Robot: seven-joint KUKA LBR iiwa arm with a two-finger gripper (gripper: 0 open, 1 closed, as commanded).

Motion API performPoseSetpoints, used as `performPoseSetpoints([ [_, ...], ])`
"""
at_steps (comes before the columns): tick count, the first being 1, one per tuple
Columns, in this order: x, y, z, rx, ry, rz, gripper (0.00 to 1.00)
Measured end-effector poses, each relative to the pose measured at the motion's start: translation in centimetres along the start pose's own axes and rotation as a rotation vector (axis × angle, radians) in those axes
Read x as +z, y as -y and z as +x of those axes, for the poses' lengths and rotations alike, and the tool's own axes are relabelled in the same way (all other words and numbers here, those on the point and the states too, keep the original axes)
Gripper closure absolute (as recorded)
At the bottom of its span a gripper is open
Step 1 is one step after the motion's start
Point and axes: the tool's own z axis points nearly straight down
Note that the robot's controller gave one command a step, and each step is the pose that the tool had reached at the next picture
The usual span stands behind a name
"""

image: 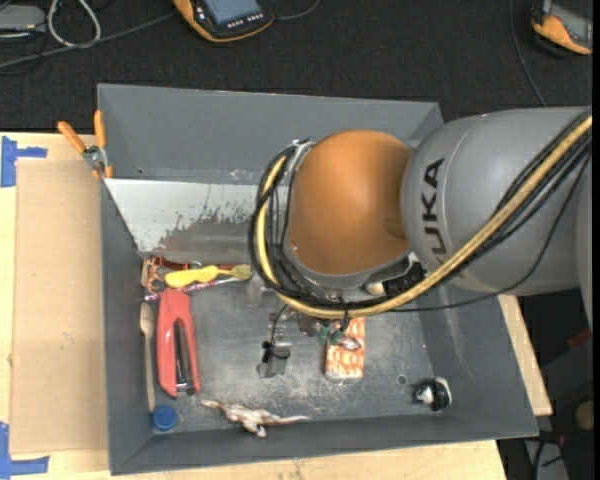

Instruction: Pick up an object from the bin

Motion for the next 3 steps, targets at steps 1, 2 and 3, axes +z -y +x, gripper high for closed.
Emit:
performPoseSetpoints([
  [1,4.4,-1.4,-1.6,-0.033,0.003,0.003,0.0],
  [2,2.7,3.7,0.0,-0.099,-0.001,0.002,0.0],
  [3,1.8,10.0,0.0,-0.098,0.001,0.003,0.0],
])
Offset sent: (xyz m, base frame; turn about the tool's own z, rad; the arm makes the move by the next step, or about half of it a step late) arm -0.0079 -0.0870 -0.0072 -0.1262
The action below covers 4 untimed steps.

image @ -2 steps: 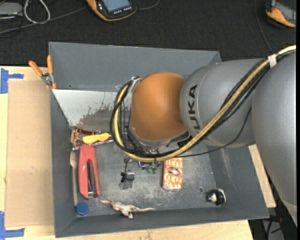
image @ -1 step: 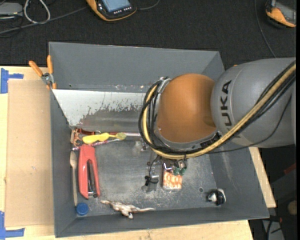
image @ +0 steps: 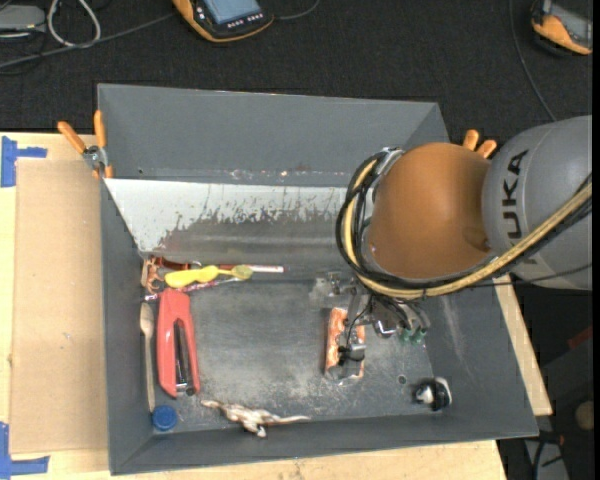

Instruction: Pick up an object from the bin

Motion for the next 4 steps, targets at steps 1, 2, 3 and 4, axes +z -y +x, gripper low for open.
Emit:
performPoseSetpoints([
  [1,0.1,2.8,1.0,-0.02,-0.005,0.0,0.0],
  [2,7.4,8.0,-1.8,0.064,-0.002,0.0,0.0],
  [3,8.9,9.1,-1.3,-0.199,0.0,-0.002,0.0],
  [4,11.4,9.8,-1.1,-0.14,-0.008,-0.003,1.0],
])
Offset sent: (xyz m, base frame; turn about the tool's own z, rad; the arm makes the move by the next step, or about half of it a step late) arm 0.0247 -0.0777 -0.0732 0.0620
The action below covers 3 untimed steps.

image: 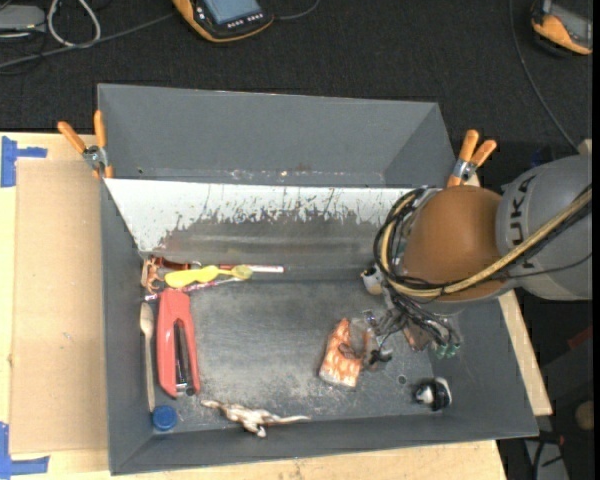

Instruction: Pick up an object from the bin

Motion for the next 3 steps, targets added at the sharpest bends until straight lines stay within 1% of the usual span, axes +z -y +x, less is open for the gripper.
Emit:
performPoseSetpoints([
  [1,0.0,0.0,0.0,0.001,0.0,0.0,1.0],
  [2,-6.0,-0.2,0.3,0.01,-0.005,-0.002,1.0],
  [3,-13.7,0.6,-0.1,0.009,-0.007,-0.003,1.0],
])
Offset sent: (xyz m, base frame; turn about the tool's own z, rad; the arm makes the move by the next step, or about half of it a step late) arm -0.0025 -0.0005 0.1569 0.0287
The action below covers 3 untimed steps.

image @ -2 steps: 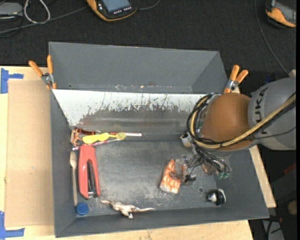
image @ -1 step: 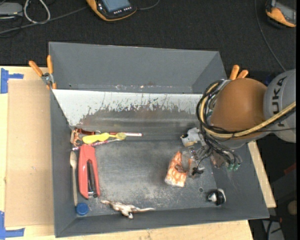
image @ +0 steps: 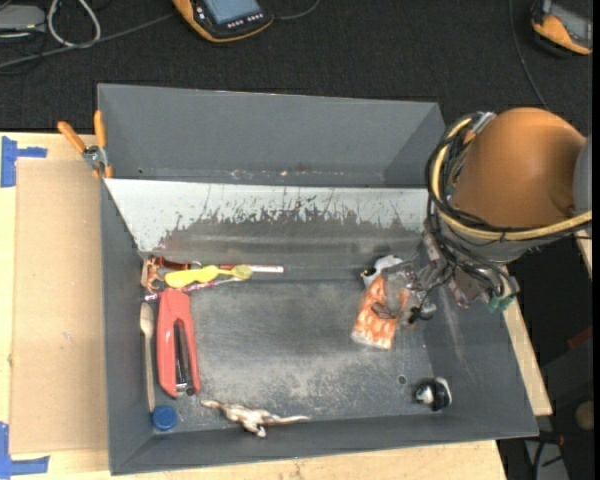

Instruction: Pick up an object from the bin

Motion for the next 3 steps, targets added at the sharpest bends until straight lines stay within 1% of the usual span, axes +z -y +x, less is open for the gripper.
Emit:
performPoseSetpoints([
  [1,-4.5,-0.1,-0.8,-0.003,0.008,0.001,1.0],
  [2,2.3,-0.4,-3.8,-0.055,0.01,0.003,1.0],
  [3,7.3,-1.1,-2.5,-0.28,0.01,0.005,1.0],
])
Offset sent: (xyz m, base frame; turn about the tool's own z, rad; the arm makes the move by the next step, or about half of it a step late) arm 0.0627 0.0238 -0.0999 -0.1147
